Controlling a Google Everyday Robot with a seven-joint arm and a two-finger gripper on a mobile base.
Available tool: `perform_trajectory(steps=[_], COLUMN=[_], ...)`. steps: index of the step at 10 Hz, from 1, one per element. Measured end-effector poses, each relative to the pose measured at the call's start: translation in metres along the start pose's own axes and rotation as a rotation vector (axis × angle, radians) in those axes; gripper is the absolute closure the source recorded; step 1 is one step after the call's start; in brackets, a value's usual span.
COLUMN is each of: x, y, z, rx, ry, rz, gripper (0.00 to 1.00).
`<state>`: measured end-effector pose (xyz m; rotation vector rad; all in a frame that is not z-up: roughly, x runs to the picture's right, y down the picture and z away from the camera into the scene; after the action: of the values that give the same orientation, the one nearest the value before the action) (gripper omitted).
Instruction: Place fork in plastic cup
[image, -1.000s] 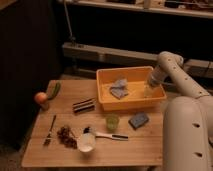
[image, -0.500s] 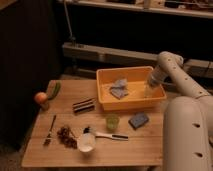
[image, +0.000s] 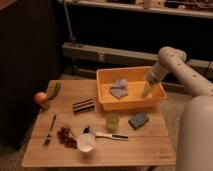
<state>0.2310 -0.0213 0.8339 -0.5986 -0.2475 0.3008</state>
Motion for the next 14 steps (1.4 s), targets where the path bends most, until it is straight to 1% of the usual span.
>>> perform_trajectory(steps=[1,2,3,4,6,7,8,9,10,11,12,14], x=[-0.013,-0.031,-0.055,-0.081,-0.109,-0.125,-0.141,-0.153,-0.167,-0.176,-0.178,-0.180], y=[0.007,0.017,0.030,0.045,0.064,0.081,0.102,0.121,0.147,0.162,0.169,0.171], z=[-0.017,-0.035,-0.053,-0.066,-0.075,-0.073,-0.065,-0.054,-0.036,-0.026,-0.022,-0.021], rx=[0.014,0.027,0.038,0.033,0.012,-0.007,-0.023,-0.041,-0.073,-0.091,-0.100,-0.102], ry=[-0.001,-0.007,-0.016,-0.029,-0.040,-0.042,-0.044,-0.045,-0.052,-0.058,-0.059,-0.059], rz=[-0.033,-0.077,-0.130,-0.187,-0.267,-0.323,-0.377,-0.421,-0.493,-0.535,-0.554,-0.561], gripper=[0.20,0.20,0.20,0.20,0.20,0.20,0.20,0.20,0.20,0.20,0.20,0.20])
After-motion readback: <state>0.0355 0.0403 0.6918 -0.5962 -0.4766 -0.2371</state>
